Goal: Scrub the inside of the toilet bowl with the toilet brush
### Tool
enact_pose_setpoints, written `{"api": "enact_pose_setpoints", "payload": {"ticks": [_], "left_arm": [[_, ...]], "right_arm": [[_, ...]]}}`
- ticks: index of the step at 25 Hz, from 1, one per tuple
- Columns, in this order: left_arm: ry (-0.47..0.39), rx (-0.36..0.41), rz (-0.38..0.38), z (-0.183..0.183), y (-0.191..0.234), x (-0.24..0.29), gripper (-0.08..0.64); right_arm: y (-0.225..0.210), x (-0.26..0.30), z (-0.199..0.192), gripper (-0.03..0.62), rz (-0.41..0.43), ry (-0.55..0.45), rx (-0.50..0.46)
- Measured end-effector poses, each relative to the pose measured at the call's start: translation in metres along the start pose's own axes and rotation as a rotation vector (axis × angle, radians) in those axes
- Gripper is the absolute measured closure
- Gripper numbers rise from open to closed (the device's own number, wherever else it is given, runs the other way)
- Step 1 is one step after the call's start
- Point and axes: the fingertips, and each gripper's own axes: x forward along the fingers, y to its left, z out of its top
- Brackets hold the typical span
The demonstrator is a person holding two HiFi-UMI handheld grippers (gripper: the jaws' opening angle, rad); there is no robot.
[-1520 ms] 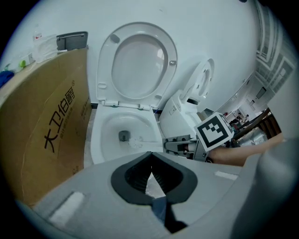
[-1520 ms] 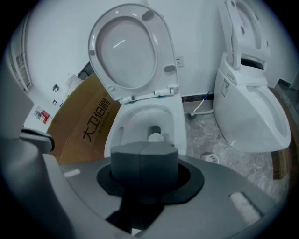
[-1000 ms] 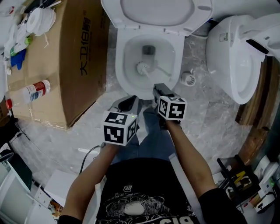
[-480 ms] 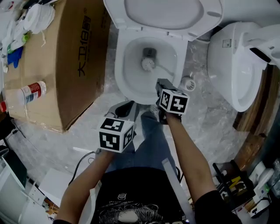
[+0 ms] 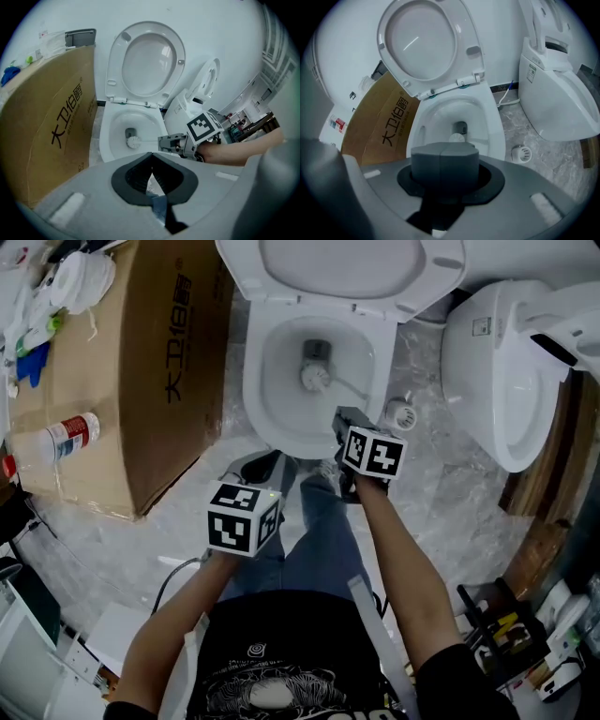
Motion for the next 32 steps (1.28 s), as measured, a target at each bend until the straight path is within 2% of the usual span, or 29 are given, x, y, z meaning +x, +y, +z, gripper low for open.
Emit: {"api": "enact_pose_setpoints", "payload": {"ticks": [8, 18, 21, 27, 32], "left_arm": [[-0.048, 0.028, -0.01, 0.01, -0.031, -0.009, 0.566], [-0.145, 0.091, -0.033, 0.036, -0.086, -0.037, 0.566], [-0.2, 0.102, -0.032, 0.051, -0.101, -0.048, 0.568], [-0.354, 0.076, -0.012, 0.09, -0.117, -0.083, 0.568], [-0.488, 0.136, 0.037, 0.12, -0.13, -0.115, 0.568]], "right_arm": [[0.006, -0.053, -0.018, 0.442, 0.049, 0.0, -0.04], [0.027, -0.159, 0.01, 0.442, 0.146, -0.176, -0.053], [0.036, -0.187, 0.02, 0.442, 0.165, -0.22, -0.058], [0.066, -0.235, 0.042, 0.442, 0.215, -0.299, -0.103], [0.088, -0.267, 0.066, 0.442, 0.255, -0.384, -0.177]]}}
